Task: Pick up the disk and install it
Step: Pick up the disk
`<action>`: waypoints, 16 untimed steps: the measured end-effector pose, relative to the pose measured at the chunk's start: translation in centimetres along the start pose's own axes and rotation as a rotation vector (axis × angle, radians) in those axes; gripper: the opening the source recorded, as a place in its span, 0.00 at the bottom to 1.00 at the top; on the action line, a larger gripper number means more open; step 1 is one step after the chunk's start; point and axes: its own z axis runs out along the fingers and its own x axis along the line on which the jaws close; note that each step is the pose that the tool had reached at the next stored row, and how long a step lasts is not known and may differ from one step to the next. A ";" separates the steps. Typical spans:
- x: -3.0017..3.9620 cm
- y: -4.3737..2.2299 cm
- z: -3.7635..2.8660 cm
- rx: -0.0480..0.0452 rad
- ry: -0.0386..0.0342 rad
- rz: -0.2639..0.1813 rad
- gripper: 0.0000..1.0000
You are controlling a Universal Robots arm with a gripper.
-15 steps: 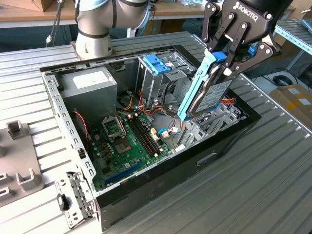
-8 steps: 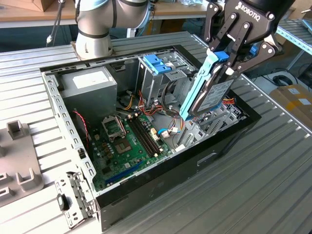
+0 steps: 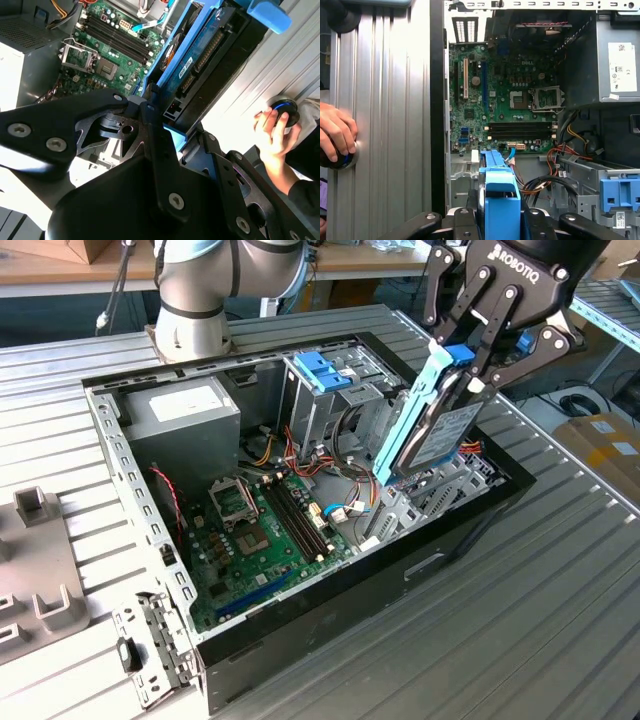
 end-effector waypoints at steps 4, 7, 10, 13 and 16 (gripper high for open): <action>0.00 -0.26 0.00 0.0000 0.0000 0.000 0.37; 0.00 -0.46 -0.01 0.0000 0.0000 0.000 0.37; 0.00 -0.68 -0.01 0.0000 0.0000 0.000 0.37; 0.00 -0.88 0.00 0.0000 0.0000 0.000 0.37; 0.00 -1.13 0.00 0.0000 0.0000 0.000 0.37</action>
